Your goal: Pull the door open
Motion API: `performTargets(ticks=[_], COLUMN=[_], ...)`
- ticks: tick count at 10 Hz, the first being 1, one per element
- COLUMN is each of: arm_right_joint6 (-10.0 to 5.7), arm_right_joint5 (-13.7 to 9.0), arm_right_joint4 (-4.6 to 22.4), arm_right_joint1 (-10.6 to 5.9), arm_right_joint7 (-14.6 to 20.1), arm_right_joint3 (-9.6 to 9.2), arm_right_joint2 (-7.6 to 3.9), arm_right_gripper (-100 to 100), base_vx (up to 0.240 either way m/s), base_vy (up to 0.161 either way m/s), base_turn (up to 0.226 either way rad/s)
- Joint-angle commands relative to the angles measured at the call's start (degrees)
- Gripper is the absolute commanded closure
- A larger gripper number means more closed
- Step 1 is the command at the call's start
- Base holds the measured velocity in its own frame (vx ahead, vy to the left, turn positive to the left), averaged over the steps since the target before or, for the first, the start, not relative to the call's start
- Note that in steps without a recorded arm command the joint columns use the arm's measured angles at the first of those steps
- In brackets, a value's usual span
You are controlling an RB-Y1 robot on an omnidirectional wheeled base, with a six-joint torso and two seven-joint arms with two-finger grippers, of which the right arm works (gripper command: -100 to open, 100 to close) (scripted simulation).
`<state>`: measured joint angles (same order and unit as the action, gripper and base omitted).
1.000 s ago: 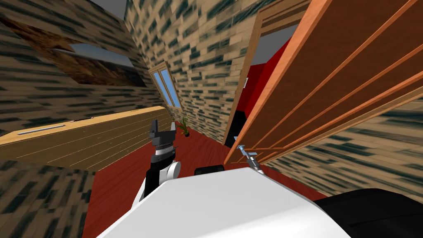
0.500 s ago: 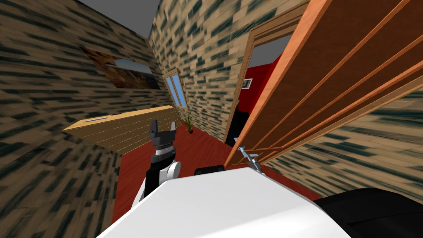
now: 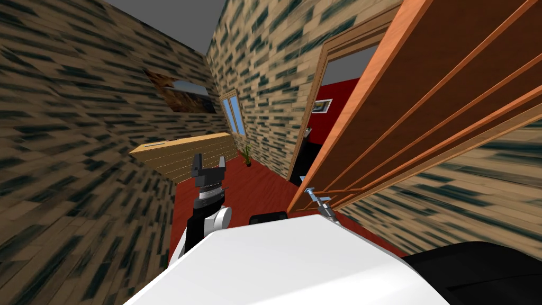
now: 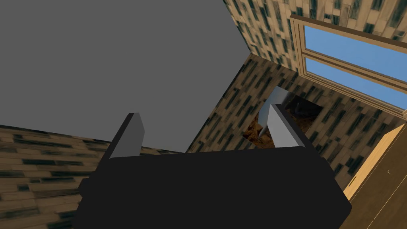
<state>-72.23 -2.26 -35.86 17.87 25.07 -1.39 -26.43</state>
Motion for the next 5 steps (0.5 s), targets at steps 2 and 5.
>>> performTargets(ticks=[2, 5], arm_right_joint6=[-0.91, -1.68], arm_right_joint5=[0.1, 0.3], arm_right_joint4=[1.1, 2.1], arm_right_joint1=[-0.39, -0.89], arm_right_joint7=[0.3, 0.6], arm_right_joint3=[-0.1, -0.25], arm_right_joint2=[-0.31, -0.58], arm_right_gripper=[100, 100], base_vx=[-0.23, -0.217], base_vy=[-0.047, -0.06], base_turn=[0.153, 0.156])
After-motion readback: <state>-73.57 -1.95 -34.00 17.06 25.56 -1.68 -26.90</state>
